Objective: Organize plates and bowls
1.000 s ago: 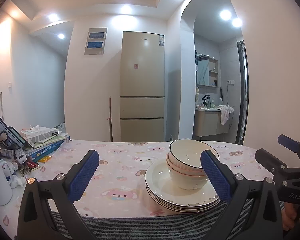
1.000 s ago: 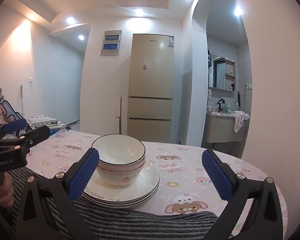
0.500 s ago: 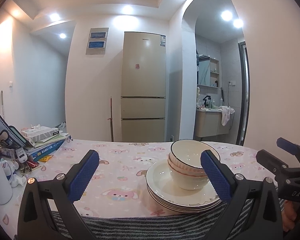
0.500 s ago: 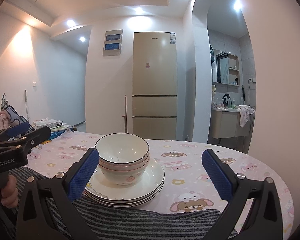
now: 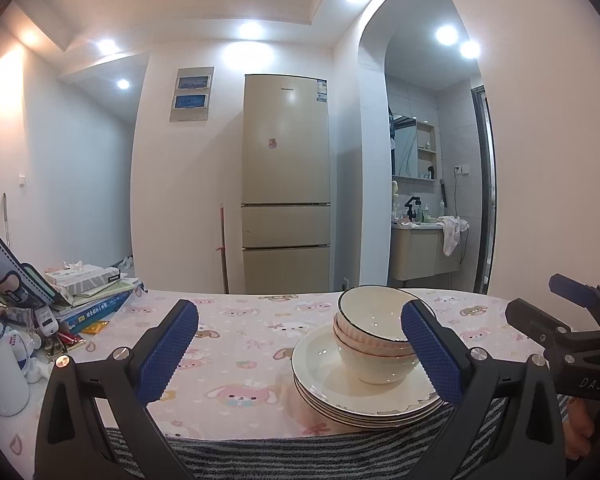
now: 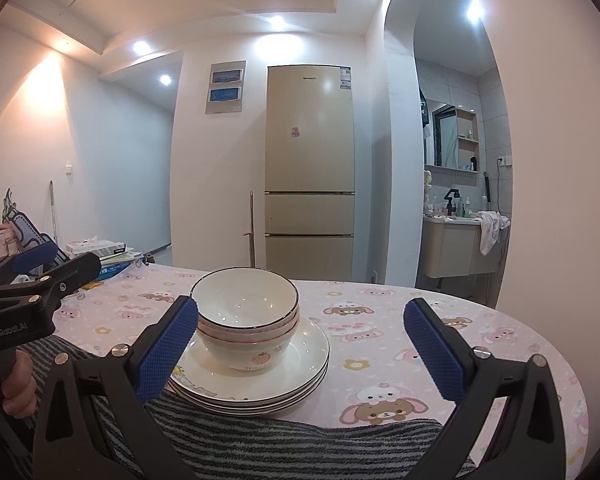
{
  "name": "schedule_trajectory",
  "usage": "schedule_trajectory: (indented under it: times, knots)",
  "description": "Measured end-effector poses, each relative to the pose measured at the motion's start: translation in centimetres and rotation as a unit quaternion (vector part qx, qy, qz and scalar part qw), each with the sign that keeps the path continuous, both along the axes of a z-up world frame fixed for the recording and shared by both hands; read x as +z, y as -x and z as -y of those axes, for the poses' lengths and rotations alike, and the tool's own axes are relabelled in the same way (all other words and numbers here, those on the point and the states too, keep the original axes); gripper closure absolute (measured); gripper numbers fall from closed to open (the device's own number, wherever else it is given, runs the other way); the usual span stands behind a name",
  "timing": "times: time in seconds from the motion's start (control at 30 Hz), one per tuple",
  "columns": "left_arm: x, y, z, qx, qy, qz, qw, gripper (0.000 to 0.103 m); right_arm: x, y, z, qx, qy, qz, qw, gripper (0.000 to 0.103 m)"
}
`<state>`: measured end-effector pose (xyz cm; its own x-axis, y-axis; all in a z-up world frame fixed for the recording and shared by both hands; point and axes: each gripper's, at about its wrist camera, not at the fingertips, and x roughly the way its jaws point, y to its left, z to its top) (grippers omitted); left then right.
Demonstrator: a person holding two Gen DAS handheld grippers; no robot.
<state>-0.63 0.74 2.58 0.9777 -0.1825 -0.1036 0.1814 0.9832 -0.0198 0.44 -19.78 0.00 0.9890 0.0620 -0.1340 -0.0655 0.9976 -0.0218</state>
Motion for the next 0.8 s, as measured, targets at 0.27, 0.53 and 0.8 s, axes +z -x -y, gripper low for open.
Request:
schedule_trajectory:
  times: [0.27, 0.53, 0.8]
  knots:
    - [0.15, -0.15, -0.21, 0.003, 0.007, -0.004, 1.0, 0.0, -0.01, -0.02, 0.03, 0.0, 0.0, 0.0, 1.0, 0.0]
    - [0.21, -0.14, -0.25, 0.003, 0.007, -0.004, 1.0, 0.0, -0.03, -0.03, 0.04, 0.0, 0.0, 0.0, 1.0, 0.0]
    - [0.2, -0.14, -0.29, 0.003, 0.007, -0.004, 1.0, 0.0, -0.05, -0.05, 0.07, 0.0, 0.0, -0.001, 1.0, 0.0]
